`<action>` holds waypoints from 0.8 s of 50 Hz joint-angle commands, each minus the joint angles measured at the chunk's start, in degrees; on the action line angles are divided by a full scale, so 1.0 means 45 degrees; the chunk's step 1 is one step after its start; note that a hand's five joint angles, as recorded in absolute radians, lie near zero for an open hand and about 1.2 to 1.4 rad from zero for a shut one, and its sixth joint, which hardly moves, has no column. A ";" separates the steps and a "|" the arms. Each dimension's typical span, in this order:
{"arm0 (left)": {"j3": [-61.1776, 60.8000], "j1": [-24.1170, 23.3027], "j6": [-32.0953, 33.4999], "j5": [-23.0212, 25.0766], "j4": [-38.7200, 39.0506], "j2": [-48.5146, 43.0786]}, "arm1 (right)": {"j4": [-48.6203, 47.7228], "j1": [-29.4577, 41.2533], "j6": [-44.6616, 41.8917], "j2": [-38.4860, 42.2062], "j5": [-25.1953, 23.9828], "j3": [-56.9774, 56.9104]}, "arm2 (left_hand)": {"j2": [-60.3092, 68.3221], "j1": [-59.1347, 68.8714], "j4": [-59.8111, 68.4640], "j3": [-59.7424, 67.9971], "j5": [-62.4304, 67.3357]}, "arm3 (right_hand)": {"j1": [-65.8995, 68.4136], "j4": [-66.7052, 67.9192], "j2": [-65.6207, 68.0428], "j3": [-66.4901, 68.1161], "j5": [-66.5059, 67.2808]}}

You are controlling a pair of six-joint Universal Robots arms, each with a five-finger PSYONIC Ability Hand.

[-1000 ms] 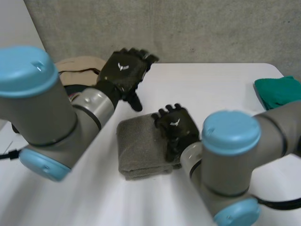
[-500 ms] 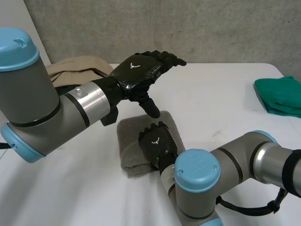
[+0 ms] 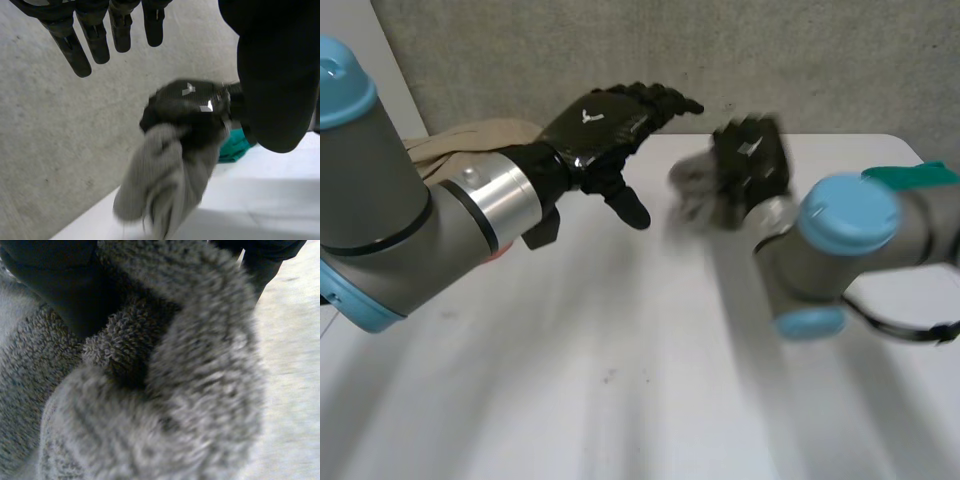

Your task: Fold the laundry.

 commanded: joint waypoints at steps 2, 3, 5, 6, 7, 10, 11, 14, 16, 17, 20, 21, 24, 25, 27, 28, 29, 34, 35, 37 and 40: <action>0.0439 0.0003 -0.0059 -0.0090 0.0037 0.0195 | -0.1282 -0.2799 0.0601 -0.0299 -0.1119 -0.1709 | -0.0125 0.0109 -0.0076 -0.0203 -0.0404 | 0.4624 0.2523 0.3159 0.3098 0.3601; 0.0458 -0.0036 -0.0040 -0.0090 0.0037 0.0195 | -0.1380 -0.3072 0.0621 -0.0260 -0.1198 -0.1846 | -0.0125 0.0109 -0.0076 -0.0203 -0.0404 | 0.4624 0.2523 0.3159 0.3098 0.3601; 0.0478 -0.0095 -0.0040 -0.0090 0.0037 0.0195 | -0.1671 -0.3889 0.0660 0.0070 -0.1567 -0.2196 | -0.0125 0.0109 -0.0076 -0.0203 -0.0404 | 0.4624 0.2523 0.3159 0.3098 0.3601; 0.0478 -0.0115 -0.0040 -0.0090 0.0037 0.0195 | -0.1809 -0.4185 0.0660 0.0266 -0.1724 -0.2334 | -0.0125 0.0109 -0.0076 -0.0203 -0.0404 | 0.4624 0.2523 0.3159 0.3098 0.3601; 0.0459 -0.0134 -0.0040 -0.0090 0.0037 0.0195 | -0.1926 -0.4478 0.0680 0.0442 -0.1880 -0.2471 | -0.0125 0.0109 -0.0076 -0.0203 -0.0404 | 0.4624 0.2523 0.3159 0.3098 0.3601; 0.0439 -0.0212 -0.0021 -0.0090 0.0037 0.0175 | -0.2415 -0.5552 0.0680 0.1378 -0.2700 -0.3017 | -0.0125 0.0109 -0.0076 -0.0203 -0.0404 | 0.4624 0.2523 0.3159 0.3098 0.3601; 0.0439 -0.0251 -0.0020 -0.0090 0.0037 0.0175 | -0.2551 -0.5806 0.0680 0.1632 -0.2934 -0.3174 | -0.0125 0.0109 -0.0076 -0.0203 -0.0404 | 0.4624 0.2523 0.3159 0.3098 0.3601; 0.0400 -0.0368 -0.0001 -0.0090 0.0037 0.0137 | -0.3040 -0.6803 0.0758 0.2901 -0.3988 -0.3838 | -0.0125 0.0109 -0.0076 -0.0203 -0.0404 | 0.4624 0.2523 0.3159 0.3098 0.3601; 0.0342 -0.0388 0.0019 -0.0109 0.0037 0.0117 | -0.3293 -0.7523 0.0952 0.3836 -0.4825 -0.4247 | -0.0125 0.0109 -0.0076 -0.0203 -0.0404 | 0.4624 0.2523 0.3159 0.3098 0.3601; 0.0322 -0.0388 0.0019 -0.0109 0.0037 0.0117 | -0.3372 -0.7760 0.1050 0.4113 -0.5102 -0.4385 | -0.0125 0.0109 -0.0076 -0.0203 -0.0404 | 0.4624 0.2523 0.3159 0.3098 0.3601; 0.0263 -0.0408 0.0038 -0.0109 0.0037 0.0039 | -0.3412 -0.8695 0.1498 0.5048 -0.6232 -0.4678 | -0.0125 0.0109 -0.0076 -0.0203 -0.0404 | 0.4624 0.2523 0.3159 0.3098 0.3601; 0.0263 -0.0408 0.0038 -0.0109 0.0037 0.0019 | -0.3431 -0.8893 0.1558 0.5265 -0.6411 -0.4698 | -0.0125 0.0109 -0.0076 -0.0203 -0.0404 | 0.4624 0.2523 0.3159 0.3098 0.3601; 0.0263 -0.0466 0.0038 -0.0129 0.0037 0.0000 | -0.3412 -0.9635 0.1832 0.5775 -0.7075 -0.4641 | -0.0088 0.0146 -0.0039 -0.0166 -0.0367 | 0.4624 0.2523 0.3159 0.3098 0.3601; 0.0263 -0.0486 0.0038 -0.0129 0.0037 0.0000 | -0.3392 -0.9811 0.1852 0.5833 -0.7232 -0.4582 | -0.0088 0.0146 -0.0039 -0.0166 -0.0367 | 0.4624 0.2523 0.3159 0.3098 0.3601; 0.0283 -0.0525 0.0038 -0.0129 0.0037 0.0000 | -0.3334 -1.0259 0.1871 0.5892 -0.7622 -0.4310 | -0.0088 0.0146 -0.0039 -0.0166 -0.0367 | 0.4624 0.2523 0.3159 0.3098 0.3601; 0.0302 -0.0544 0.0038 -0.0129 0.0057 0.0000 | -0.3334 -1.0397 0.1871 0.5873 -0.7759 -0.4211 | -0.0088 0.0146 -0.0039 -0.0166 -0.0367 | 0.4624 0.2523 0.3159 0.3098 0.3601; 0.0322 -0.0564 0.0038 -0.0129 0.0057 0.0000 | -0.3353 -1.0515 0.1871 0.5834 -0.7896 -0.4094 | -0.0088 0.0146 -0.0039 -0.0166 -0.0367 | 0.4624 0.2523 0.3159 0.3098 0.3601; 0.0342 -0.0642 0.0019 -0.0109 0.0057 0.0000 | -0.3354 -1.0925 0.1891 0.5425 -0.8658 -0.3469 | -0.0088 0.0146 -0.0039 -0.0166 -0.0367 | 0.4624 0.2523 0.3159 0.3098 0.3601; 0.0361 -0.0681 -0.0001 -0.0109 0.0057 0.0000 | -0.3237 -1.1081 0.1891 0.5173 -0.8911 -0.3236 | -0.0088 0.0146 -0.0039 -0.0166 -0.0367 | 0.4624 0.2523 0.3159 0.3098 0.3601; 0.0361 -0.0759 0.0019 -0.0110 0.0057 0.0000 | -0.3197 -1.1179 0.1891 0.4898 -0.9088 -0.2903 | -0.0088 0.0146 -0.0039 -0.0166 -0.0367 | -0.0819 -0.2921 -0.2284 -0.2345 -0.1842; 0.0361 -0.0837 0.0019 -0.0129 0.0057 0.0000 | -0.2886 -1.1199 0.1910 0.3730 -0.8992 -0.1773 | -0.0088 0.0146 -0.0039 -0.0166 -0.0367 | -1.0931 -1.3033 -1.2396 -1.2457 -1.1954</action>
